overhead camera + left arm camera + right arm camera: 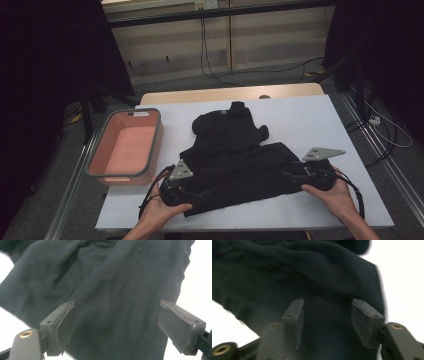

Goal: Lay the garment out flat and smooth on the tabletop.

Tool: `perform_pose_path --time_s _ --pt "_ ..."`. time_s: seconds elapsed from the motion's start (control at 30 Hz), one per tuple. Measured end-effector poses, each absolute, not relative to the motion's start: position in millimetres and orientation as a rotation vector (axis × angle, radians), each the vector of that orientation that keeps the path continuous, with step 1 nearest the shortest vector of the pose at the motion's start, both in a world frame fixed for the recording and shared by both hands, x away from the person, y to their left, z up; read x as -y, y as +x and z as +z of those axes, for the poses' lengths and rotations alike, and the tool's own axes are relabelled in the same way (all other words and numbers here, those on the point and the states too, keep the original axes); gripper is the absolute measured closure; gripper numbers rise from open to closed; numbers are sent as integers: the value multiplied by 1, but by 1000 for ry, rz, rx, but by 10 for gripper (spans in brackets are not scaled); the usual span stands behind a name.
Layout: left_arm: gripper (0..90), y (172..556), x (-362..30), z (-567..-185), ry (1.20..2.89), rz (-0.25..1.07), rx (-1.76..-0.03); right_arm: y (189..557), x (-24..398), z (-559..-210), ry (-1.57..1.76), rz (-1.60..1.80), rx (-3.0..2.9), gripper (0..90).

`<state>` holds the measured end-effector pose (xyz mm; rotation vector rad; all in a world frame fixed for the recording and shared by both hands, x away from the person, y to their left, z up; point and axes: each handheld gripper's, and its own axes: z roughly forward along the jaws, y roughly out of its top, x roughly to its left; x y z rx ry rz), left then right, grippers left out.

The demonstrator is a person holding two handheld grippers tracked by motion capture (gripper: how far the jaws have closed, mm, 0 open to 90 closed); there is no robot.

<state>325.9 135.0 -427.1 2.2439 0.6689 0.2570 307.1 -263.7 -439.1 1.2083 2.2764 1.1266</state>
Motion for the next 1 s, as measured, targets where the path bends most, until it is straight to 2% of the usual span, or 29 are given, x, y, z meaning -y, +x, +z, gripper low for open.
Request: perform_pose_path --time_s 0.23,0.33,0.4,0.47,0.53,0.63,0.67,0.7,0.73,0.8,0.83,0.87,0.9,0.93,1.0 --pt "158 323 -115 -441 2285 273 -632 322 228 -445 1158 1112 -2400 500" --pt "198 316 -118 -442 2287 301 -618 321 221 -450 1131 1050 -2430 507" --pt "257 318 -120 -444 2281 260 -642 320 221 -452 1121 1036 -2435 512" --pt "429 320 -118 -446 2311 245 -643 320 219 -456 1125 997 -2450 513" --pt "551 320 -115 -449 2325 216 -621 318 216 -457 1093 982 -2437 511" --pt "590 318 -111 -451 2336 216 -597 317 215 -458 1094 972 -2429 543" --pt "605 319 -111 -452 2331 198 -603 317 214 -457 1092 971 -2430 564" --pt "638 320 -112 -452 2328 193 -605 316 213 -457 1090 971 -2442 638" --pt "638 321 -113 -452 2319 180 -619 316 213 -457 1090 971 -2442 638" --pt "739 324 -114 -451 2334 160 -612 316 213 -457 1090 982 -2456 696" --pt "834 325 -114 -451 2332 117 -613 316 213 -457 1101 987 -2457 723" --pt "890 325 -115 -451 2329 98 -620 316 213 -456 1102 988 -2464 780" --pt "895 324 -114 -451 2334 104 -618 316 213 -455 1111 990 -2479 858" --pt "899 324 -114 -451 2340 106 -613 316 213 -455 1116 986 -2483 895" --pt "900 323 -114 -450 2347 109 -616 315 213 -455 1134 986 -2482 900"
